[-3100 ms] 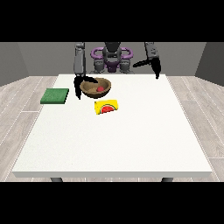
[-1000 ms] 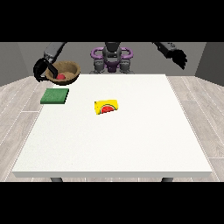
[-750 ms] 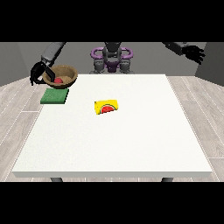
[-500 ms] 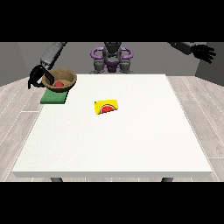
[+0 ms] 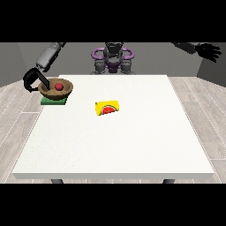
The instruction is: Pick the cup and pour the ball into the bowl, then pick the bowl and place it on the pad
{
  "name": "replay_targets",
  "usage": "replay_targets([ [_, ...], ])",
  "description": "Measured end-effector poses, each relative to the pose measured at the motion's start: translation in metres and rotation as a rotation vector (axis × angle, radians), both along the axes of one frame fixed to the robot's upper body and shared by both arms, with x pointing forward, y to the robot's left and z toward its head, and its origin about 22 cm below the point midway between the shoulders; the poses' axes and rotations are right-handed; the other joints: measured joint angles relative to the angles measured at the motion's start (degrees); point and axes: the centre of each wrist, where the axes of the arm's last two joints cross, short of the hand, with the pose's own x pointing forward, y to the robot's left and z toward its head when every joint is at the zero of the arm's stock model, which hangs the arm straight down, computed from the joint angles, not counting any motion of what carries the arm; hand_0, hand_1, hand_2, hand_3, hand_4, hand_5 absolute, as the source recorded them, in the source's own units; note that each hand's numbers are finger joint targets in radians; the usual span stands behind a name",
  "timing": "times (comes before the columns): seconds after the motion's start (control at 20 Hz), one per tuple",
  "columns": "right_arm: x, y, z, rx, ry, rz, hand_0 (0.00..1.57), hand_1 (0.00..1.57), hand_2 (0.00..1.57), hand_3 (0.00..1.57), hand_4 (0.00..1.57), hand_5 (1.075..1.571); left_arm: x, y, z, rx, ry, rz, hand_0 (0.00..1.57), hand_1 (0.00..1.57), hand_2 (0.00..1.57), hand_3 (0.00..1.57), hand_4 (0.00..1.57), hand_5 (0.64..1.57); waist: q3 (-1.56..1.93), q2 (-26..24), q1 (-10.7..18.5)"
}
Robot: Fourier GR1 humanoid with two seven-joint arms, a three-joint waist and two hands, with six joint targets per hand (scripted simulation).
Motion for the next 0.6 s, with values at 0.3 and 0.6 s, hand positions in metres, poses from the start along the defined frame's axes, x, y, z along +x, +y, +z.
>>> replay_targets([
  [0.3,0.01,-0.001,0.014,0.032,0.014,0.035,0.0,0.0,0.0,0.0,0.0,1.361,0.002,-0.008,-0.009,0.01,0.025,-0.013,0.0,0.0,0.0,0.0,1.01,1.569,0.0,-1.31,-0.24],
  [0.6,0.023,0.009,0.025,0.043,0.099,0.098,0.0,0.0,0.0,0.0,0.48,1.434,0.024,-0.074,-0.038,-0.009,0.165,-0.087,0.0,0.0,0.0,0.0,0.9,1.559,0.0,-10.89,-0.95],
])
